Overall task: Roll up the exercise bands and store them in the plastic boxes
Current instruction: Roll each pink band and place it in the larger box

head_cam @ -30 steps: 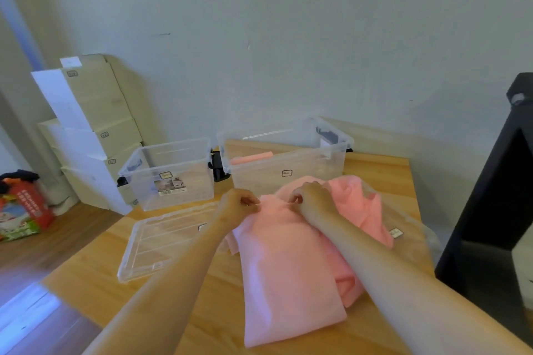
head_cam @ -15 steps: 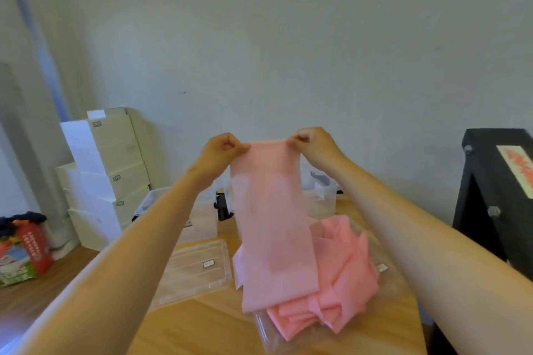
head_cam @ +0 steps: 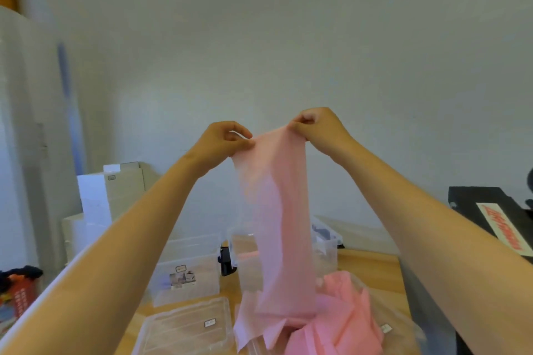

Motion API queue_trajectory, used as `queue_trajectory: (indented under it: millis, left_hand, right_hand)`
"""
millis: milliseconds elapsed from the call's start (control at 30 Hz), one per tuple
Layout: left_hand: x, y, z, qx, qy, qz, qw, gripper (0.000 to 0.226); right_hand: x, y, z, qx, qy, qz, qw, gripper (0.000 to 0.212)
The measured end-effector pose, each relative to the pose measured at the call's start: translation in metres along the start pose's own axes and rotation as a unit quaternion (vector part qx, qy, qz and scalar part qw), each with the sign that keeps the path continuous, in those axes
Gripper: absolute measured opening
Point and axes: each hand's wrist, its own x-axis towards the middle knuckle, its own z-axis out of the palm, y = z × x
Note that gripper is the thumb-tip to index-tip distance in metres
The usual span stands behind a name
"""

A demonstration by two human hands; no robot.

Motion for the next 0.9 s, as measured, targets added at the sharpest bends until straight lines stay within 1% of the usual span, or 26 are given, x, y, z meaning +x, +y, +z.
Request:
queue_trajectory:
  millis: [33, 133, 233, 333, 400, 467, 500, 567, 667, 700, 767, 833, 867, 900]
  left_hand:
    - [-0.001, 0.000, -0.001, 0.001, -0.010, -0.004, 1.000, 0.008]
    - [-0.007, -0.005, -0.004, -0.045, -0.040, -0.028, 0.998, 0.008]
    - [-0.013, -0.016, -0.004, -0.012, -0.079, -0.051, 0.995, 0.006]
    - [-0.018, -0.023, -0.007, -0.001, -0.078, -0.055, 0.995, 0.013]
    - [-0.020, -0.022, -0.010, -0.027, -0.084, -0.060, 0.994, 0.018]
    - [-0.022, -0.020, -0.014, -0.042, -0.093, -0.073, 0.992, 0.020]
    - [-0.023, -0.019, -0.015, -0.043, -0.096, -0.081, 0.991, 0.019]
    - [-0.024, -0.015, -0.016, -0.048, -0.099, -0.091, 0.990, 0.017]
    - [-0.026, -0.008, -0.017, -0.051, -0.091, -0.085, 0.991, 0.015]
    - [-0.027, -0.006, -0.017, -0.059, -0.091, -0.081, 0.991, 0.015]
    - [-0.027, -0.001, -0.019, -0.104, -0.098, -0.077, 0.987, 0.011]
    - [-0.027, 0.003, -0.020, -0.168, -0.104, -0.073, 0.978, 0.011]
    - [-0.026, 0.003, -0.021, -0.178, -0.104, -0.073, 0.976, 0.014]
    - [-0.025, 0.002, -0.021, -0.163, -0.101, -0.071, 0.979, 0.014]
  right_hand:
    - [-0.001, -0.002, -0.001, -0.002, 0.001, -0.001, 1.000, 0.015]
    - [-0.007, 0.000, -0.002, 0.023, -0.017, 0.013, 1.000, 0.013]
    - [-0.013, 0.007, 0.003, -0.003, -0.052, 0.032, 0.998, 0.009]
    - [-0.018, 0.012, 0.006, -0.004, -0.093, 0.048, 0.994, 0.009]
    - [-0.022, 0.011, 0.002, 0.029, -0.159, 0.072, 0.984, 0.009]
    - [-0.025, 0.009, -0.003, 0.076, -0.240, 0.098, 0.963, 0.010]
    - [-0.026, 0.009, -0.005, 0.092, -0.261, 0.100, 0.956, 0.011]
    - [-0.027, 0.007, -0.007, 0.113, -0.255, 0.093, 0.956, 0.011]
    - [-0.026, 0.006, -0.005, 0.109, -0.186, 0.074, 0.974, 0.010]
    - [-0.026, 0.005, -0.005, 0.107, -0.175, 0.071, 0.976, 0.011]
    - [-0.026, 0.002, -0.008, 0.152, -0.193, 0.075, 0.966, 0.016]
    - [-0.025, -0.001, -0.011, 0.236, -0.215, 0.082, 0.944, 0.020]
    - [-0.025, -0.002, -0.013, 0.259, -0.214, 0.082, 0.938, 0.021]
    - [-0.024, -0.002, -0.015, 0.258, -0.207, 0.081, 0.940, 0.021]
